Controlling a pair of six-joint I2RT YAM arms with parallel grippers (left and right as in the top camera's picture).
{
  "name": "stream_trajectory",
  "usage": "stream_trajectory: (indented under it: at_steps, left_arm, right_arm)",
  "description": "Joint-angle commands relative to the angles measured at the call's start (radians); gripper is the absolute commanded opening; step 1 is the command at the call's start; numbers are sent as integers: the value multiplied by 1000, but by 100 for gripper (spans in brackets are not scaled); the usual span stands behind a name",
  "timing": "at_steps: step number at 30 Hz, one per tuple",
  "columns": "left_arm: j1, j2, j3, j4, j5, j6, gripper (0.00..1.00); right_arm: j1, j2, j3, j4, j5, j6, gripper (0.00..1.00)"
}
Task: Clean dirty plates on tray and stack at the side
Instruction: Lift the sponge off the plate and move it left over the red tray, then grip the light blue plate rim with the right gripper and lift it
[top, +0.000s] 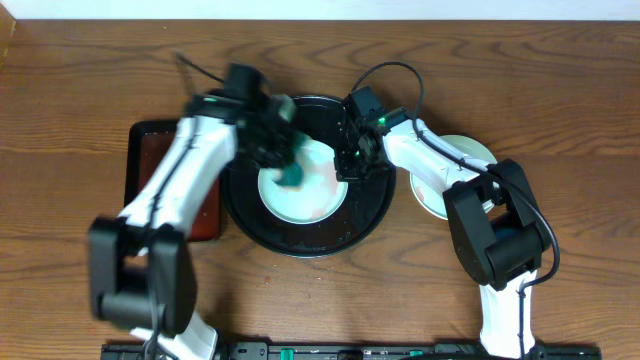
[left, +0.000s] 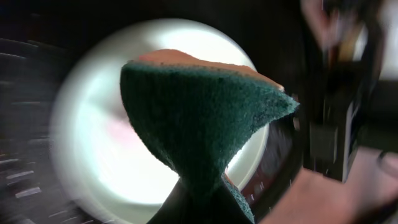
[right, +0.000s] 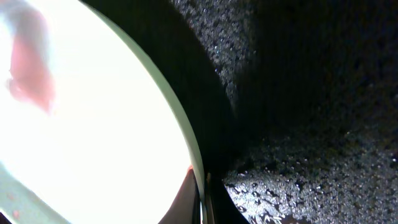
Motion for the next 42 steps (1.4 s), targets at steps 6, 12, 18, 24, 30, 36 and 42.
stream_trajectory:
  at_steps: [6, 12, 18, 24, 30, 36, 42]
  left_arm:
    - [99, -33, 16, -8, -140, -85, 7]
    - [99, -33, 4, -7, -174, -85, 7]
    - [99, -33, 1, -7, -174, -85, 8]
    - [99, -33, 1, -7, -174, -85, 8]
    - [99, -33, 0, -7, -174, -85, 7]
    - [99, -33, -5, -7, -174, -85, 7]
    - [99, -33, -10, -7, -175, -84, 7]
  right_arm:
    - [7, -123, -52, -92, 208, -55, 1]
    - [48, -288, -52, -148, 525, -64, 1]
    - [130, -394, -52, -165, 790, -64, 1]
    - [137, -389, -53, -150, 631, -52, 1]
    - [50, -268, -53, -115, 347, -32, 16]
    - [-14, -98, -53, -60, 129, -71, 21]
    - [-48, 4, -53, -13, -26, -109, 20]
